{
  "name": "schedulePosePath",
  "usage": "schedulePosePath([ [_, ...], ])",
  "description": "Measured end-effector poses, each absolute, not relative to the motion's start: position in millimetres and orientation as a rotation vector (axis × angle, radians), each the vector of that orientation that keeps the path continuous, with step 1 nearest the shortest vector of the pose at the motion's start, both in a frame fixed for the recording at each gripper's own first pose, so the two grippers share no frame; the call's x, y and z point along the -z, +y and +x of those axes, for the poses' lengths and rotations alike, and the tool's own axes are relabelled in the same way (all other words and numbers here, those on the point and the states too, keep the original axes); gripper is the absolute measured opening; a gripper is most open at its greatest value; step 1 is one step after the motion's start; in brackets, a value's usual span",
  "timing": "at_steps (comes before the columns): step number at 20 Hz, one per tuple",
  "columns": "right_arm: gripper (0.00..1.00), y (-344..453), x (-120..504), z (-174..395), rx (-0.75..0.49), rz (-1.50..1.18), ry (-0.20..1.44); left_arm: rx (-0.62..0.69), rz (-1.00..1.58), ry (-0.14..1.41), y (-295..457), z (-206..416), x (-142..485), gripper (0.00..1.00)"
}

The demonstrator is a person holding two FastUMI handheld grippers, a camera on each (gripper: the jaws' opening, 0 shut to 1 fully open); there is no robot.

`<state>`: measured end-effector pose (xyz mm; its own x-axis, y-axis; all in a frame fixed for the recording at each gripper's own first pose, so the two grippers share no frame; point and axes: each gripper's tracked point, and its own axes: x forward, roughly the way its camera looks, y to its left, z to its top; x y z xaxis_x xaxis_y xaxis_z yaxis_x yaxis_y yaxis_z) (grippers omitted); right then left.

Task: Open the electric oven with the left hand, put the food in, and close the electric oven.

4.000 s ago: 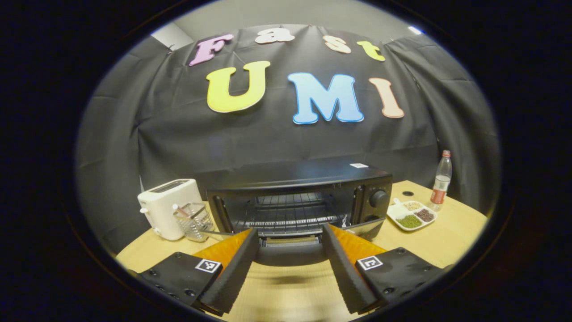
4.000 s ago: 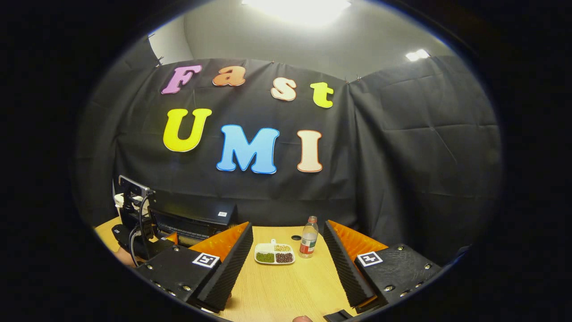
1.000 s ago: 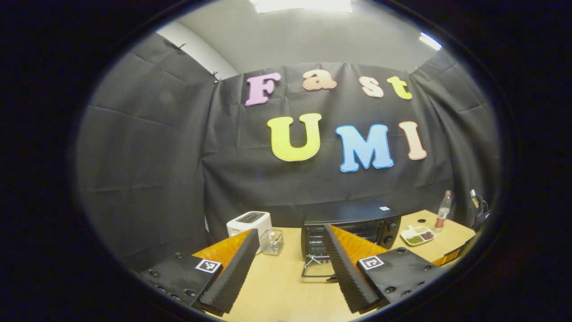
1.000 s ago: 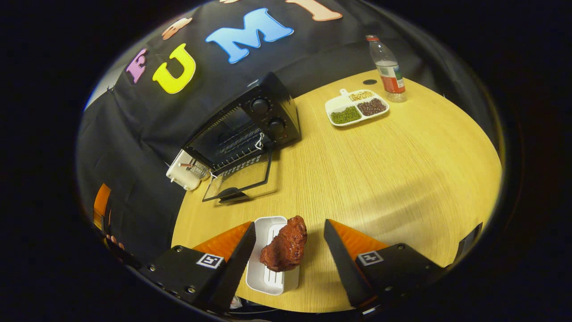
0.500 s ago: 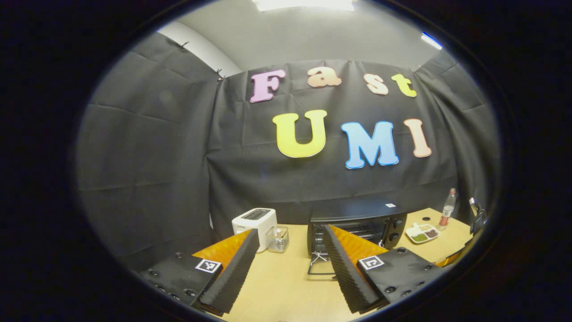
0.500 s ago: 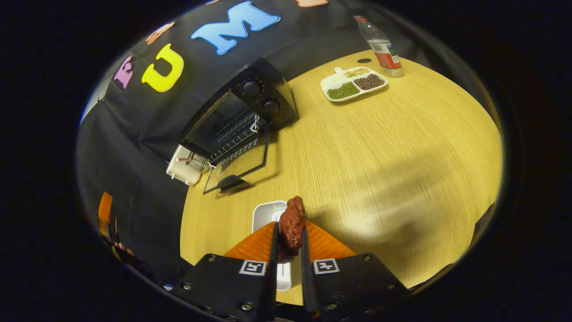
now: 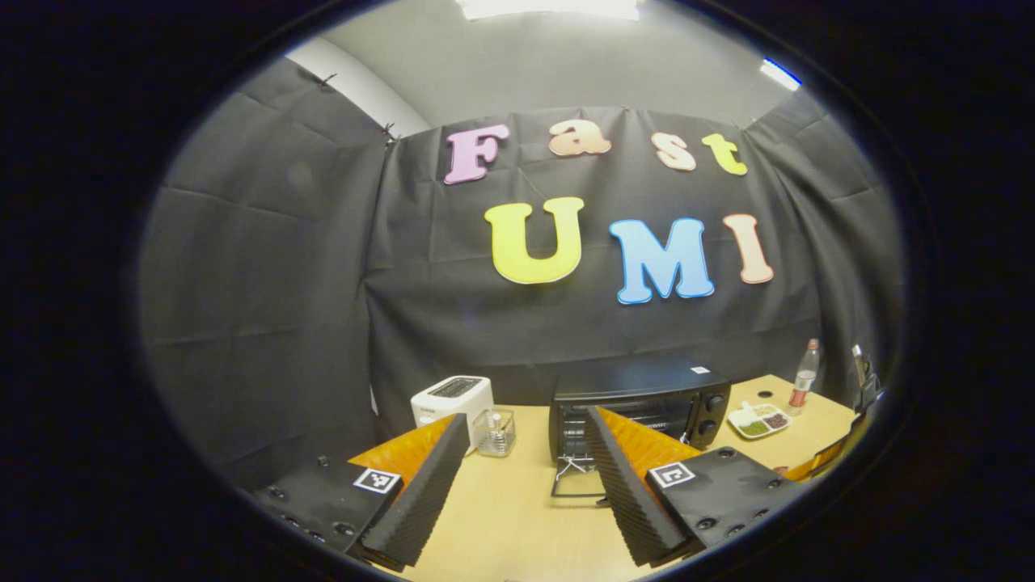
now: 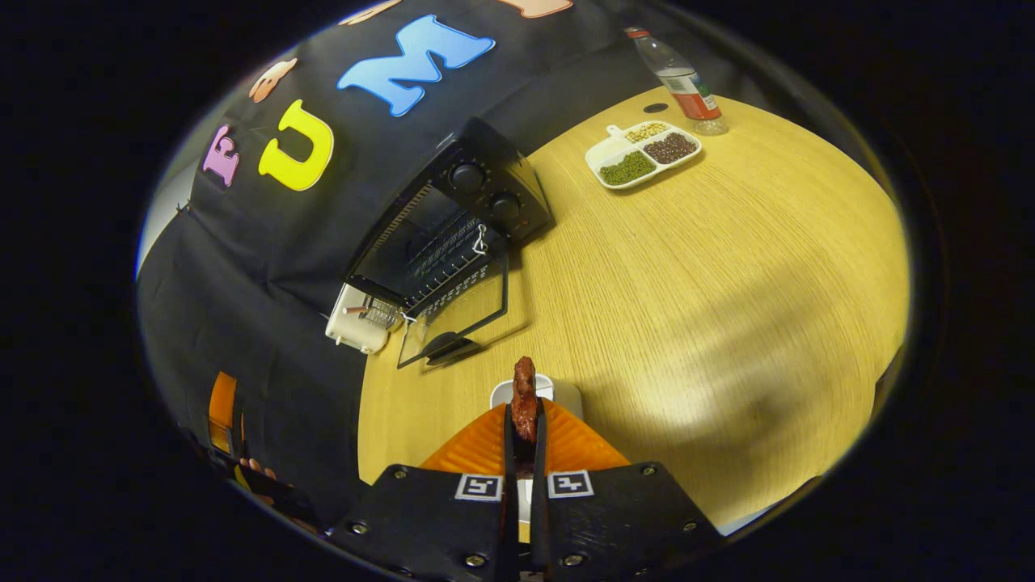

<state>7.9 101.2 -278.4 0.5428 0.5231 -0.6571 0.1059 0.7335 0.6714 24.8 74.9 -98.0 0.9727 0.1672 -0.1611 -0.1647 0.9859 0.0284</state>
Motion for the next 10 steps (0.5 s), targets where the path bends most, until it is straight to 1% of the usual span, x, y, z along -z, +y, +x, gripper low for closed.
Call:
schedulePosePath([
  [5,0.06,116.7,243.2,29.1,-0.295,0.766,0.895,-0.148,0.003,0.17,77.6,32.4,103.0,1.0],
  [10,0.06,143.9,222.9,55.6,-0.305,0.83,0.84,-0.141,-0.001,0.167,88.7,42.4,107.7,1.0],
])
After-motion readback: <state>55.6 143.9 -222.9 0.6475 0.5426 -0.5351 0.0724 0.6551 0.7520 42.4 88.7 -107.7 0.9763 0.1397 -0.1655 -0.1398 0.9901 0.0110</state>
